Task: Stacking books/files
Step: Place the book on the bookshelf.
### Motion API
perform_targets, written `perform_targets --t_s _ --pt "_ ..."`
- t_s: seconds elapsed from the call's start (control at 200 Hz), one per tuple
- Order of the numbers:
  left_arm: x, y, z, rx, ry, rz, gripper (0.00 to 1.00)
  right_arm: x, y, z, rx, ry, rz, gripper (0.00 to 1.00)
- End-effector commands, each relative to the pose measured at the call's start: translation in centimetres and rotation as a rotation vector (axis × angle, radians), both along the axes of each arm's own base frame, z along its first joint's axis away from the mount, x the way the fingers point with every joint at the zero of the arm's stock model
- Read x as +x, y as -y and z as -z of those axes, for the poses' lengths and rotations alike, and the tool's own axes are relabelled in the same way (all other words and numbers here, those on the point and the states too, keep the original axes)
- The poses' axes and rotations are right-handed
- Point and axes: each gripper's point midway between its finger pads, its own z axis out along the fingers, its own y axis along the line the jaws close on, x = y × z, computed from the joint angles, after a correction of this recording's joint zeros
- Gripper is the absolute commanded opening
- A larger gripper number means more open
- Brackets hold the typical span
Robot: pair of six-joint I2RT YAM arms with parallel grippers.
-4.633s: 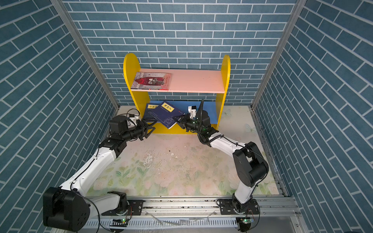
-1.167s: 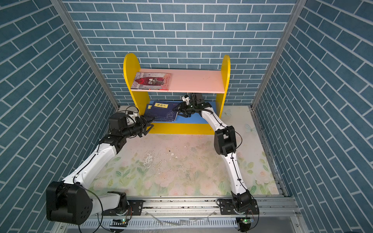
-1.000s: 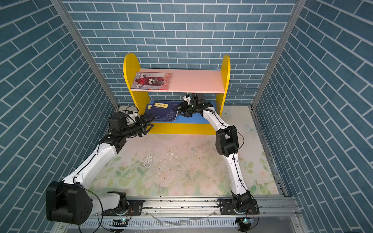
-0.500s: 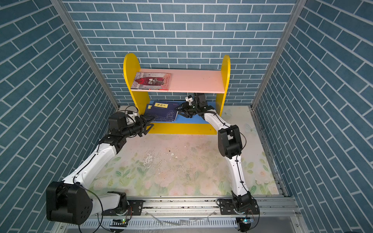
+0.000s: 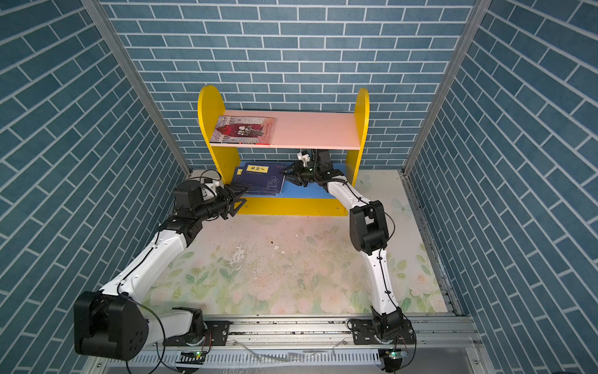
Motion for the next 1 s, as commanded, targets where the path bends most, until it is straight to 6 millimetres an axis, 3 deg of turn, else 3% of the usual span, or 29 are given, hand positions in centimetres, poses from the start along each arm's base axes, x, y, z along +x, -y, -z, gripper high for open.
perform_targets --t_s 0.0,0.29,0.59,0.81,0.995 --pt "0.0 -0.2 -1.4 -0.006 0.041 -0.002 0.60 0.0 -0.3 -0.4 0.026 0.019 -0.024 0.36" --pt "0.0 -0.3 -1.5 -0.006 0.042 -0.004 0.60 0.4 -0.6 0.2 0.023 0.012 -0.029 0.30" --pt "-0.1 -0.4 -1.5 -0.009 0.041 -0.006 0.60 0.5 -0.8 0.8 0.012 0.001 -0.031 0.38" --pt "-0.1 -0.5 -1.3 -0.010 0.036 -0.008 0.61 0.4 -1.6 1.0 0.017 0.000 -0.048 0.27" --pt "-0.1 -0.6 -1.5 -0.011 0.038 -0.010 0.61 0.3 -1.4 0.8 0.015 0.015 -0.055 0.07"
